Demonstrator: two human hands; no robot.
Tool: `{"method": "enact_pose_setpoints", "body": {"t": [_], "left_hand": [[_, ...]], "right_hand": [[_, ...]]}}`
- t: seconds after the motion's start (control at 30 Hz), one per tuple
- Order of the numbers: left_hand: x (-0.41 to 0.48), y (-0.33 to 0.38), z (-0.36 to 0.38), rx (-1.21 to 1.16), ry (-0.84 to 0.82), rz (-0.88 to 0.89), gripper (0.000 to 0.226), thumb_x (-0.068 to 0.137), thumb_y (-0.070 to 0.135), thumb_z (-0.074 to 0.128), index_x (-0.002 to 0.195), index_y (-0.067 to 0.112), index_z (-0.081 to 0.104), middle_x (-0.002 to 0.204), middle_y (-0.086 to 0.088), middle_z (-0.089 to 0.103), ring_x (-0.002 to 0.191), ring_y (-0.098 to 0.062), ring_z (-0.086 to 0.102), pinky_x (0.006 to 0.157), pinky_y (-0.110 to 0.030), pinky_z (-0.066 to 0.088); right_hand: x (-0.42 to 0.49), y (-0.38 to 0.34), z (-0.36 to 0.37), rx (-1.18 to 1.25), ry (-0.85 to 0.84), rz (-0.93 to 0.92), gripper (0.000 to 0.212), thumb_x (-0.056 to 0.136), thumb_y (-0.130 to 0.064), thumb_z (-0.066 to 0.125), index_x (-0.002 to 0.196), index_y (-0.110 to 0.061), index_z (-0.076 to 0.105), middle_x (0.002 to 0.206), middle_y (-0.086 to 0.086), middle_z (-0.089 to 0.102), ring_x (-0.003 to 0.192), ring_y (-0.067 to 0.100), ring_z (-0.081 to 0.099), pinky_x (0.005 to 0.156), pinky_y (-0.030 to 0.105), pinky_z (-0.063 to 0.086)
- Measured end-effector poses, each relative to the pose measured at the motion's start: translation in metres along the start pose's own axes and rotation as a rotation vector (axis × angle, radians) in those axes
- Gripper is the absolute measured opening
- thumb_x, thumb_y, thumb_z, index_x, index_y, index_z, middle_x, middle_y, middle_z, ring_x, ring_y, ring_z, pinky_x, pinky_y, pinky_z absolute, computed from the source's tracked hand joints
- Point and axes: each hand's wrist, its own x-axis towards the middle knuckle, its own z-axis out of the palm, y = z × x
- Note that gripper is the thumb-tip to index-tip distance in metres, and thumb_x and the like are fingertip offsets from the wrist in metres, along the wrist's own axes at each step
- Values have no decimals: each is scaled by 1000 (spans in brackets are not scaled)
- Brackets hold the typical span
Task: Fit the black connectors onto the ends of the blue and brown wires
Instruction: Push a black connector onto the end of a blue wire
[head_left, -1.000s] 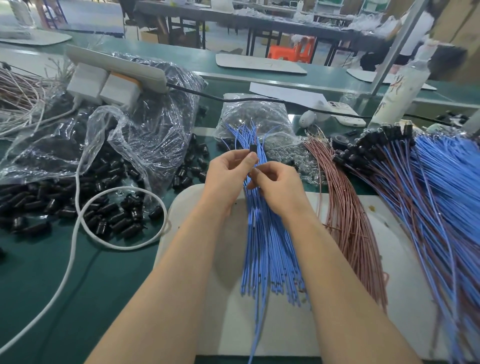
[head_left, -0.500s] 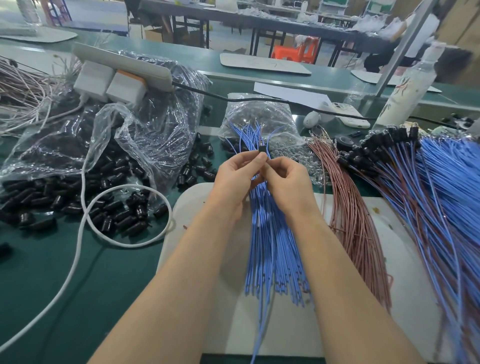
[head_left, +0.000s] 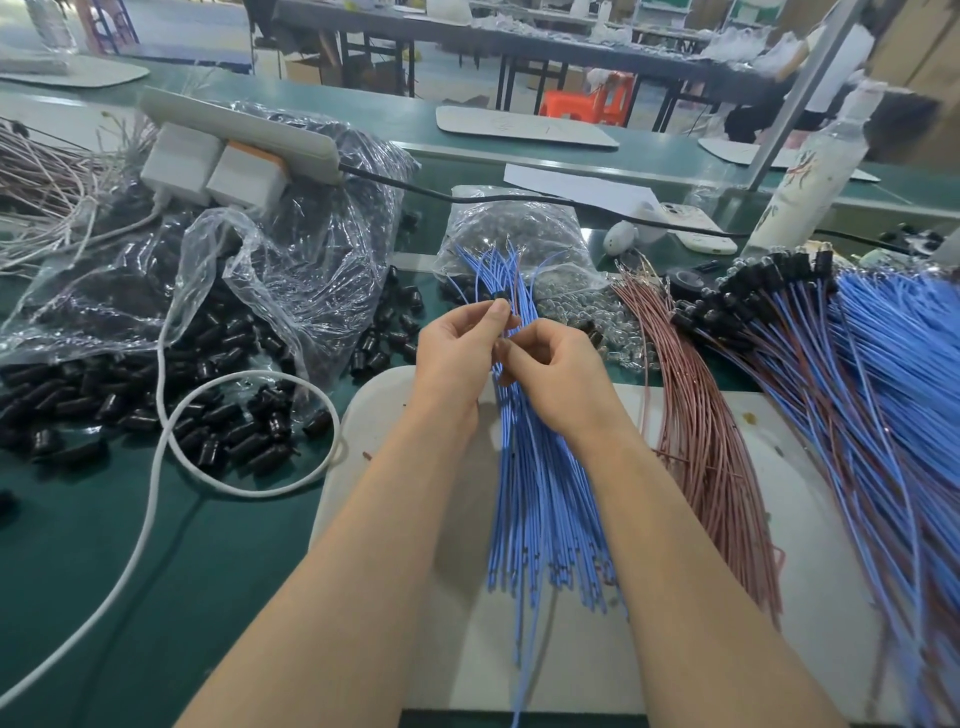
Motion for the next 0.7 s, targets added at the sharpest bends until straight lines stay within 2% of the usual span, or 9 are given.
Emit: {"method": "enact_pose_setpoints", "body": {"t": [0.13, 0.2, 0.3, 0.37, 0.43, 0.47, 0.53, 0.6, 0.7], "left_hand": [[-1, 0, -2, 29, -2, -17, 14, 92, 12, 61, 80, 4, 62, 65, -6, 57, 51, -14, 45, 40, -21, 39], [0, 1, -3, 31, -4, -21, 15, 92, 13, 61, 79, 5, 62, 66, -5, 56, 55, -15, 46, 45, -23, 41], [1, 6, -6, 9, 24, -31, 19, 92, 15, 61, 75, 10, 64, 67, -3, 59, 54, -11, 53, 53, -21, 48], [2, 10, -9, -41, 72, -61, 20, 91, 17, 62, 72, 12, 64, 61, 3, 63, 48, -3, 54, 50, -15, 48], [4, 13, -13, -84, 118, -93, 17, 90, 18, 61, 74, 11, 63, 56, 6, 63, 45, -2, 53, 46, -15, 44], [5, 14, -14, -102, 135, -103, 17, 90, 18, 61, 75, 10, 63, 56, 6, 62, 45, -2, 51, 45, -15, 43], [6, 15, -16, -125, 152, -116, 17, 89, 17, 60, 75, 9, 63, 55, 5, 60, 44, -3, 48, 44, -15, 41], [6, 16, -16, -131, 152, -126, 17, 89, 16, 60, 75, 8, 62, 58, 3, 58, 43, -3, 47, 42, -14, 39], [6, 16, -16, -148, 128, -140, 17, 89, 15, 59, 75, 6, 62, 59, 2, 57, 42, -2, 44, 39, -13, 36]], "right_hand": [[-1, -2, 0, -13, -13, 6, 13, 90, -18, 64, 79, -10, 63, 63, -3, 66, 59, 4, 61, 68, 25, 48], [-1, -4, 0, -22, -11, -2, 13, 89, -20, 64, 80, -10, 65, 65, -1, 67, 60, 6, 61, 70, 28, 49], [-2, -5, -5, -148, 54, -42, 20, 89, -30, 63, 76, -15, 69, 66, -3, 67, 54, 0, 53, 61, 23, 42], [0, -2, -15, -294, 157, -23, 22, 89, -35, 62, 81, -16, 69, 75, -2, 68, 65, 5, 57, 67, 26, 45], [1, 1, -25, -471, 200, 76, 22, 87, -38, 65, 90, -16, 66, 85, -1, 65, 81, 15, 59, 75, 29, 46], [1, 2, -29, -546, 175, 147, 25, 86, -40, 67, 92, -16, 64, 87, 0, 63, 83, 18, 57, 75, 30, 44], [1, 4, -31, -616, 90, 257, 31, 85, -43, 67, 87, -13, 63, 82, 2, 61, 74, 18, 54, 71, 31, 42], [1, 3, -30, -623, 45, 284, 30, 86, -43, 66, 79, -14, 62, 77, 2, 63, 69, 18, 54, 67, 31, 41], [1, 2, -31, -638, 21, 281, 27, 87, -38, 65, 69, -19, 59, 79, 2, 65, 73, 19, 57, 67, 30, 41]]}}
